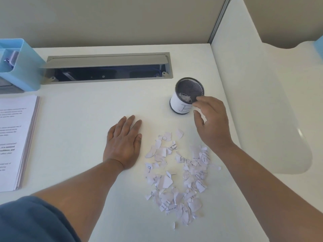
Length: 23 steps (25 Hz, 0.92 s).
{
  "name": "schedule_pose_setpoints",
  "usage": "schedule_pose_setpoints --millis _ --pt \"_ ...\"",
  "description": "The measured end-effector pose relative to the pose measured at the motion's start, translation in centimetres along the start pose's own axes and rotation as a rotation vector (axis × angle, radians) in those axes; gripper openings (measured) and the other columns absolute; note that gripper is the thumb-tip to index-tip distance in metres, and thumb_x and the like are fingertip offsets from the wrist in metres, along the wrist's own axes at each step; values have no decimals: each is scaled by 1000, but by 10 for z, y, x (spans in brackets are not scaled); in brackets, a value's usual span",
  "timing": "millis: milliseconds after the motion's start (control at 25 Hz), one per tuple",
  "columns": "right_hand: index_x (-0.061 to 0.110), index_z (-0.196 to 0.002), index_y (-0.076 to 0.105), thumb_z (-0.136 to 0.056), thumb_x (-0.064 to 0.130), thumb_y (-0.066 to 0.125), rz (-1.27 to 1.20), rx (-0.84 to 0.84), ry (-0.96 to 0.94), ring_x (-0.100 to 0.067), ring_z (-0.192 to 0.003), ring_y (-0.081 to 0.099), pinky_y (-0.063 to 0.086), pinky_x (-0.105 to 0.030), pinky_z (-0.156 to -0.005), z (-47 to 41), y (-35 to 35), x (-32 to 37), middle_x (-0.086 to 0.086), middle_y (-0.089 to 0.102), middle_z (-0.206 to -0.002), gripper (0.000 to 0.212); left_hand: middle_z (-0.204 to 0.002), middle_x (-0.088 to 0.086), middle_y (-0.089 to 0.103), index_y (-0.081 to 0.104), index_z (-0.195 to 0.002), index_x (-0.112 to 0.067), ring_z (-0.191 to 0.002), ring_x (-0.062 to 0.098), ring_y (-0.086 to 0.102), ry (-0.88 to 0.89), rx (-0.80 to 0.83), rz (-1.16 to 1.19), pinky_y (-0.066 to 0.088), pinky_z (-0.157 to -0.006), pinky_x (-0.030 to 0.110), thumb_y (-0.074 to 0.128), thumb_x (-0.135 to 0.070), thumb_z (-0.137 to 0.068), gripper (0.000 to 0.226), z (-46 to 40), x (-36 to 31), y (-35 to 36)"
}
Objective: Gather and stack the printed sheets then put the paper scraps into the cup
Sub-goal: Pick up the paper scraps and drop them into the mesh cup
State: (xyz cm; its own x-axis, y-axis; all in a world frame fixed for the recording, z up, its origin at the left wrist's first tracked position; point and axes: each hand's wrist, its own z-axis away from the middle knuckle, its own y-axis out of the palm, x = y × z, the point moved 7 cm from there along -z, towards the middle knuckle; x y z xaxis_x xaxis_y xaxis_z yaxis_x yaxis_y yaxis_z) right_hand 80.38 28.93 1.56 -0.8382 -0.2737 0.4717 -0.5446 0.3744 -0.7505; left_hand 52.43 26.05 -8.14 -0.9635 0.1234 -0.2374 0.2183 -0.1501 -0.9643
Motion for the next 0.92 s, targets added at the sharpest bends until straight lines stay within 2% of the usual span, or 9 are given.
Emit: schedule_pose_setpoints --millis 80,280,320,520,720,920 --pt "5 -111 73 -87 -4 67 27 24 -58 -34 -109 59 36 -20 -103 -19 4 4 -9 71 -114 26 -171 -4 19 30 -160 -31 -158 21 10 -7 -2 -1 5 -125 38 16 -45 -105 59 0 0 -1" --pt "11 -110 73 -86 4 71 125 115 -208 -38 -89 58 52 -48 -81 -41 21 9 -4 71 -102 25 -171 -4 19 30 -160 -30 -158 22 9 -4 1 -1 3 -124 36 16 -44 -104 59 0 -1 -2" --pt "13 -110 74 -87 5 70 128 118 -222 -37 -86 57 53 -49 -77 -43 22 8 -3 71 -101 24 -171 -4 19 30 -160 -30 -158 21 9 -5 1 1 3 -124 36 15 -44 -104 59 0 -1 -2" --pt "14 -113 77 -89 6 67 124 109 -201 -35 -80 54 52 -48 -74 -47 28 6 -3 69 -95 27 -171 -5 17 28 -160 -32 -158 20 7 -6 13 1 3 -124 37 14 -45 -104 60 0 -1 -1" --pt "13 -107 77 -89 14 65 156 101 -189 -35 -79 55 53 -48 -70 -51 35 12 -2 70 -92 22 -172 -5 16 27 -160 -32 -158 20 5 -8 23 -2 3 -125 37 12 -46 -103 61 0 -1 -1" --pt "13 -111 74 -87 20 69 168 55 -153 -34 -84 58 54 -45 -72 -49 31 24 -3 70 -103 25 -171 -5 16 27 -160 -32 -158 20 5 -10 23 -1 3 -125 37 12 -45 -103 61 0 -1 -1"
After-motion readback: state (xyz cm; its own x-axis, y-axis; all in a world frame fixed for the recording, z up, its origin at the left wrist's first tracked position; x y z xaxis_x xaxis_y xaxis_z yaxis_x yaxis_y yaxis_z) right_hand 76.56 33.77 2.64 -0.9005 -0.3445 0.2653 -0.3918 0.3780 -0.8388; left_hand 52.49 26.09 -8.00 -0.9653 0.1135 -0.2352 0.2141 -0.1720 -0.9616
